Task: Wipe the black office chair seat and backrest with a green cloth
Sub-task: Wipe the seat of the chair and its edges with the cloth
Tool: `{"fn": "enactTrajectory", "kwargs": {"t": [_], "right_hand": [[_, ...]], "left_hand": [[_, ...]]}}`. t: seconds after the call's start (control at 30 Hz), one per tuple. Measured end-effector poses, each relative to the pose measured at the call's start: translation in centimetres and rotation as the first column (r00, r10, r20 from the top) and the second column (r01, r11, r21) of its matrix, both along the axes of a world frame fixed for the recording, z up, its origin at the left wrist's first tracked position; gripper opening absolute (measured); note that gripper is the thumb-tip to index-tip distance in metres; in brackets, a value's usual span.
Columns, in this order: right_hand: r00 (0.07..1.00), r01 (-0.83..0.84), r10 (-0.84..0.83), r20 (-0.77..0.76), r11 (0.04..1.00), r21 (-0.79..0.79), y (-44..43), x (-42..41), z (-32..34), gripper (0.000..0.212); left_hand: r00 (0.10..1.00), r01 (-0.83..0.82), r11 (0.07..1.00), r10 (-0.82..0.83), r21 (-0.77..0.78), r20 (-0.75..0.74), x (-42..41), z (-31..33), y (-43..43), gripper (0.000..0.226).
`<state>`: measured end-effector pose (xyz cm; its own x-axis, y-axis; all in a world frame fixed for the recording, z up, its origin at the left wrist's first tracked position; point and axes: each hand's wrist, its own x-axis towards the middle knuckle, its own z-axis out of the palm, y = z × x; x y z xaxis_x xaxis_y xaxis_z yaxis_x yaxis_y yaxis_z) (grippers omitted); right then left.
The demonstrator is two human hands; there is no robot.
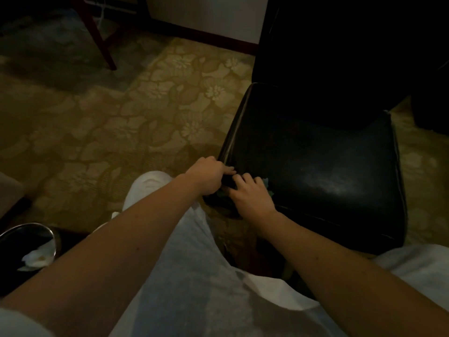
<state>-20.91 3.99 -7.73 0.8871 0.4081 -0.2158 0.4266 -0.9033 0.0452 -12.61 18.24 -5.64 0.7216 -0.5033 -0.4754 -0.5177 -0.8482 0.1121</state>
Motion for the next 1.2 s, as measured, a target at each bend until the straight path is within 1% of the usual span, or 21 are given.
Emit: {"fn": "enactTrajectory", "kwargs": {"t": [0.1,0.27,0.43,0.53,0.6,0.67,0.73,0.83,0.93,1.03,1.13,1.2], "right_hand": [[1.0,-0.001,0.001,0.006,1.0,-0.011,-0.7,-0.2,-0.3,0.05],[0.989,-0.123,0.118,-0.09,0.99,-0.061,-4.2,-0.3,0.8,0.051],[0.977,-0.202,0.193,-0.093,0.974,-0.101,-3.0,0.0,2.0,0.05],[0.988,-0.15,0.146,-0.055,0.986,-0.072,-1.1,0.4,1.8,0.05],[0.992,-0.12,0.118,-0.052,0.992,-0.045,-0.9,0.4,1.1,0.05],[0.986,-0.153,0.149,-0.075,0.987,-0.049,-1.7,0.3,0.9,0.05],[0.973,-0.22,0.214,-0.089,0.973,-0.07,-3.4,0.1,1.0,0.05],[0.957,-0.279,0.268,-0.115,0.956,-0.088,-5.9,-0.4,1.2,0.05],[0.952,-0.301,0.292,-0.095,0.948,-0.107,-6.1,-0.5,1.2,0.052],[0.954,-0.296,0.29,-0.072,0.949,-0.106,-4.3,-0.3,0.8,0.055],[0.971,-0.235,0.232,-0.054,0.97,-0.065,-3.4,0.0,0.6,0.056],[0.97,-0.24,0.236,-0.06,0.968,-0.072,-4.1,0.0,0.5,0.054]], "left_hand": [[1.0,0.003,1.0,-0.003,0.015,-0.009,-0.1,0.1,0.0,0.062],[0.996,-0.023,0.999,0.021,-0.026,-0.09,0.1,0.6,0.1,0.065],[0.997,-0.036,0.999,0.034,-0.032,-0.07,-0.7,1.0,-0.5,0.059],[0.999,0.004,1.0,-0.005,-0.014,-0.046,-0.5,1.1,-0.7,0.049],[0.999,0.039,0.999,-0.039,0.012,-0.024,-0.3,1.1,-0.6,0.05],[0.998,0.063,0.998,-0.062,0.027,-0.016,-0.1,0.7,-0.4,0.057],[0.999,0.049,0.999,-0.049,0.009,-0.021,0.2,0.4,-0.1,0.061],[0.999,0.026,0.999,-0.028,-0.028,-0.045,0.5,0.2,-0.1,0.062],[0.999,-0.005,0.999,0.003,-0.05,-0.038,0.4,-0.3,-0.1,0.061],[0.999,-0.038,0.997,0.036,-0.06,-0.036,0.0,-0.5,-0.2,0.061],[1.0,-0.01,0.999,0.009,-0.032,-0.013,-0.4,-0.2,-0.3,0.06],[1.0,0.013,1.0,-0.013,-0.019,-0.001,-0.7,-0.2,-0.2,0.061]]}}
